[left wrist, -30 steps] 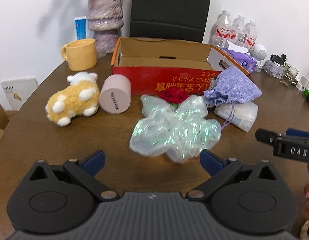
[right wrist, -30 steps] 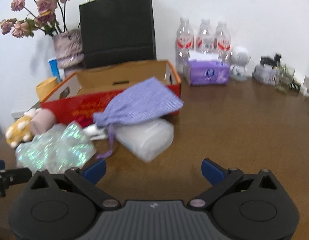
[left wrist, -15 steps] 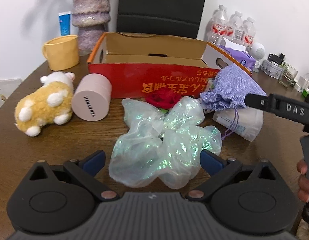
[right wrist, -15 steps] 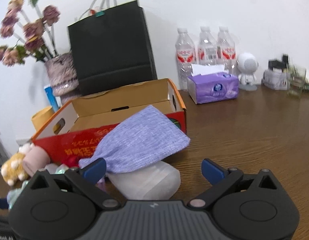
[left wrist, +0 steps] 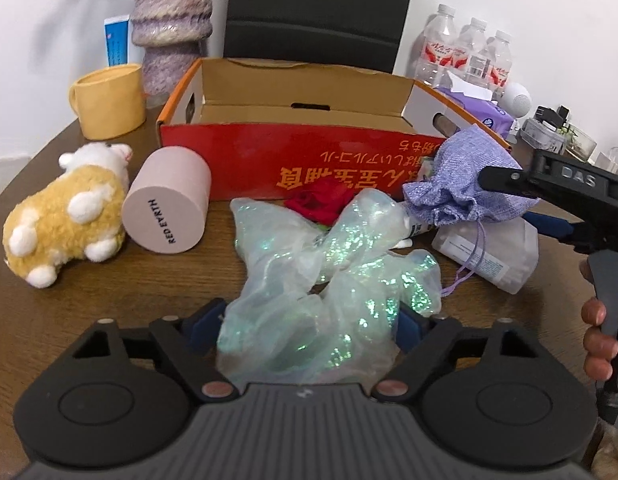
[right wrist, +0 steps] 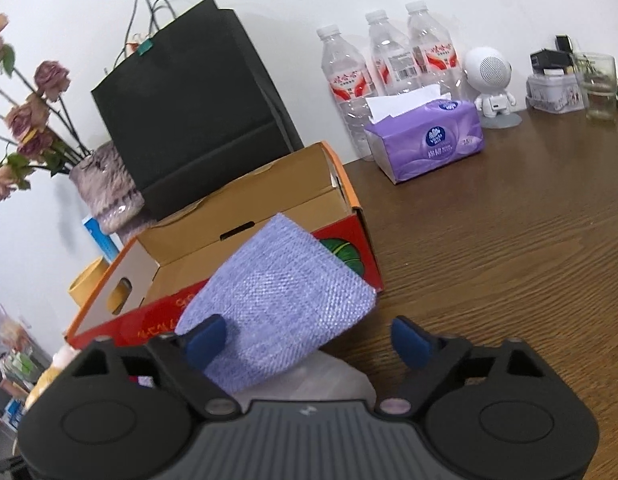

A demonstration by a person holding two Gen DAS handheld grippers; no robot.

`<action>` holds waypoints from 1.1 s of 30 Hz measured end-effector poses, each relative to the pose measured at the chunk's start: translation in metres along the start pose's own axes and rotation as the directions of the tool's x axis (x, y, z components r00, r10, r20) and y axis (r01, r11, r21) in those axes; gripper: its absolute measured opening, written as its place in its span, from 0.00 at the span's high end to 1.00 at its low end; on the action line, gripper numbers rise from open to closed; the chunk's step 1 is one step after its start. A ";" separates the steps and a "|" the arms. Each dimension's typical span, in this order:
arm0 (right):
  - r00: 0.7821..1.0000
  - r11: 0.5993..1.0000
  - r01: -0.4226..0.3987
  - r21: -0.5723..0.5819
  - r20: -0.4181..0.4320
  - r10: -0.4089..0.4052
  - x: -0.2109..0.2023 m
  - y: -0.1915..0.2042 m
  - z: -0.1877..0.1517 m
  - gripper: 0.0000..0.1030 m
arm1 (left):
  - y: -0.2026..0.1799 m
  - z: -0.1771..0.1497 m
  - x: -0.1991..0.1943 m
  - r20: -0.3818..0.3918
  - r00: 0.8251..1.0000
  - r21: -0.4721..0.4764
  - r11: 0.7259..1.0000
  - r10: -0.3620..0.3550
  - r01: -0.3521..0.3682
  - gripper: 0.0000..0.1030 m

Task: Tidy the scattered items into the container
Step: 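Grasp the purple drawstring bag with the right gripper while the left gripper grasps the clear plastic bag, then lift the purple bag with the right gripper while the left gripper lifts the plastic bag toward the box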

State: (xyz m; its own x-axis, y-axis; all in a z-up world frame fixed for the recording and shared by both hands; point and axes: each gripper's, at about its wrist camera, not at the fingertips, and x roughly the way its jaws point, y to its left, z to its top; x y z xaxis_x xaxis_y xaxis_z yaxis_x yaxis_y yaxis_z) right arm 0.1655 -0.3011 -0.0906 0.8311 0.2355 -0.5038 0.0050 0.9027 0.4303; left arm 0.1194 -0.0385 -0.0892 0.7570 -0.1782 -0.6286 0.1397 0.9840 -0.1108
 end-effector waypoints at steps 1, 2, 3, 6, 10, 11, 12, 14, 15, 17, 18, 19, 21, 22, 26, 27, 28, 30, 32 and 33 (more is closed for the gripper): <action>1.000 1.000 -0.009 0.005 0.001 0.009 0.001 -0.001 0.000 0.33 | -0.002 -0.001 0.000 0.008 1.000 0.008 1.000 0.002 -0.002 0.25; 1.000 1.000 -0.022 0.009 0.003 0.022 0.001 -0.001 -0.001 0.44 | -0.002 -0.002 -0.001 0.016 1.000 0.014 1.000 -0.004 0.004 0.32; 0.999 0.999 -0.036 0.008 0.005 0.036 0.001 -0.002 -0.001 0.56 | -0.003 -0.002 -0.002 0.021 1.000 0.014 1.000 -0.012 0.012 0.34; 0.996 0.996 -0.077 -0.036 0.046 0.078 -0.007 0.002 -0.004 0.86 | -0.004 -0.004 -0.004 0.029 0.999 0.026 0.999 -0.028 0.027 0.38; 0.990 0.994 -0.084 -0.064 0.108 0.090 -0.020 0.004 -0.007 0.95 | -0.004 -0.007 -0.008 0.037 0.997 0.033 0.998 -0.063 0.062 0.57; 0.989 0.994 -0.087 -0.068 0.114 0.094 -0.022 0.004 -0.008 0.95 | -0.004 -0.007 -0.009 0.038 0.996 0.032 0.997 -0.076 0.075 0.61; 0.988 0.993 -0.090 -0.072 0.121 0.098 -0.025 0.004 -0.009 0.96 | -0.004 -0.008 -0.010 0.039 0.995 0.030 0.996 -0.089 0.088 0.61; 0.985 0.992 -0.096 -0.088 0.135 0.107 -0.030 0.006 -0.010 0.97 | -0.004 -0.010 -0.013 0.045 0.993 0.030 0.994 -0.105 0.104 0.68; 0.983 0.990 -0.098 -0.104 0.144 0.112 -0.034 0.007 -0.012 0.97 | -0.003 -0.011 -0.014 0.047 0.992 0.029 0.993 -0.114 0.112 0.70; 0.977 0.985 -0.110 -0.134 0.167 0.132 -0.044 0.012 -0.014 0.98 | -0.003 -0.014 -0.018 0.048 0.990 0.027 0.991 -0.134 0.132 0.76; 0.973 0.981 -0.119 -0.151 0.178 0.145 -0.050 0.016 -0.015 0.98 | -0.003 -0.016 -0.021 0.053 0.989 0.026 0.990 -0.139 0.138 0.77; 0.970 0.977 -0.121 -0.175 0.190 0.154 -0.057 0.020 -0.018 0.98 | -0.003 -0.018 -0.024 0.058 0.988 0.026 0.990 -0.142 0.141 0.77; 0.963 0.966 -0.104 -0.235 0.219 0.157 -0.070 0.031 -0.024 0.98 | -0.003 -0.021 -0.031 0.069 0.987 0.026 0.989 -0.145 0.144 0.79; 0.960 0.959 -0.081 -0.273 0.239 0.149 -0.076 0.037 -0.029 0.98 | -0.002 -0.023 -0.034 0.074 0.986 0.026 0.989 -0.147 0.145 0.79; 0.951 0.935 -0.072 -0.348 0.258 0.170 -0.101 0.051 -0.046 0.98 | 0.000 -0.033 -0.048 0.086 0.984 0.018 0.987 -0.159 0.158 0.81; 0.950 0.932 -0.073 -0.355 0.259 0.173 -0.107 0.053 -0.050 0.98 | 0.001 -0.036 -0.051 0.092 0.983 0.015 0.987 -0.160 0.159 0.81; 0.949 0.929 -0.074 -0.361 0.260 0.177 -0.113 0.055 -0.054 0.98 | 0.002 -0.039 -0.055 0.099 0.982 0.013 0.987 -0.161 0.161 0.81; 0.945 0.928 -0.082 -0.364 0.266 0.188 -0.126 0.057 -0.061 0.98 | 0.003 -0.044 -0.064 0.114 0.980 0.007 0.987 -0.163 0.163 0.81; 0.939 0.928 -0.087 -0.363 0.281 0.198 -0.139 0.060 -0.066 0.98 | 0.004 -0.048 -0.074 0.135 0.976 0.001 0.985 -0.170 0.171 0.82; 0.935 0.927 -0.086 -0.365 0.291 0.201 -0.144 0.062 -0.068 0.98 | 0.005 -0.048 -0.078 0.148 0.972 -0.004 0.983 -0.181 0.184 0.82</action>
State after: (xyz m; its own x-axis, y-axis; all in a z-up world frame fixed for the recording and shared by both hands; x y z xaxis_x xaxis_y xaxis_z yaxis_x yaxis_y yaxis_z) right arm 0.0080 -0.2544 -0.0418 0.9400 0.2976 -0.1669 -0.2700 0.9479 0.1692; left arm 0.0300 -0.0197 -0.0776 0.8054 -0.3522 -0.4767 0.2742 0.9344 -0.2272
